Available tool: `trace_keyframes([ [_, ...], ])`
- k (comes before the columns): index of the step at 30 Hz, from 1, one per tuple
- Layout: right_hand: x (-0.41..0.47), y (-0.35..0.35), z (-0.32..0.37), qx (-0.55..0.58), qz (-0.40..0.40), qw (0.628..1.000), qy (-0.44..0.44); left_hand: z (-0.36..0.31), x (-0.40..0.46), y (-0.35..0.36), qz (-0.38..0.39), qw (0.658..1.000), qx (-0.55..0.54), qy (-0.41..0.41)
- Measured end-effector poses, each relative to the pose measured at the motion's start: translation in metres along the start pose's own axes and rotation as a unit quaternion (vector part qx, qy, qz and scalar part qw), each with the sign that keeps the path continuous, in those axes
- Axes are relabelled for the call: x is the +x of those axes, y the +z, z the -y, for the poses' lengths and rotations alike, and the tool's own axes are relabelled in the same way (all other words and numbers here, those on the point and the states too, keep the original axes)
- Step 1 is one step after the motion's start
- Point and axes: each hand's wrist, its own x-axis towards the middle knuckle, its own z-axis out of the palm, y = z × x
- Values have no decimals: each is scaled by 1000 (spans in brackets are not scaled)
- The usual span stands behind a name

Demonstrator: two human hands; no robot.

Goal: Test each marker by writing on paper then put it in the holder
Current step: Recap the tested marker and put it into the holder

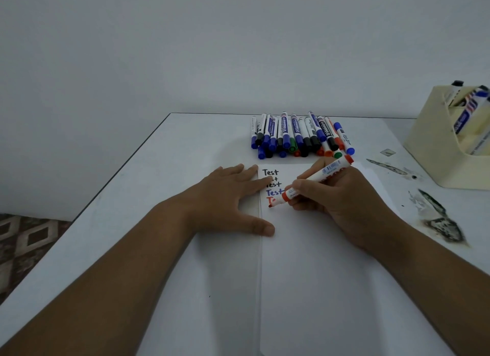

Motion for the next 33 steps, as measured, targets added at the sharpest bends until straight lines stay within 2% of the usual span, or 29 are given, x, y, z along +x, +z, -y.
trace_keyframes([
  [10, -2, -1, 1, -18, 17, 1000, -14, 3, 3, 2, -3, 1000, 0, 1],
  [23, 0, 0, -3, -42, -6, 999, -31, 1, 2, 1, -2, 1000, -7, -1],
  [33, -2, -2, -3, -20, -13, 999, -31, 2, 1, 1, -4, 1000, -9, 0],
])
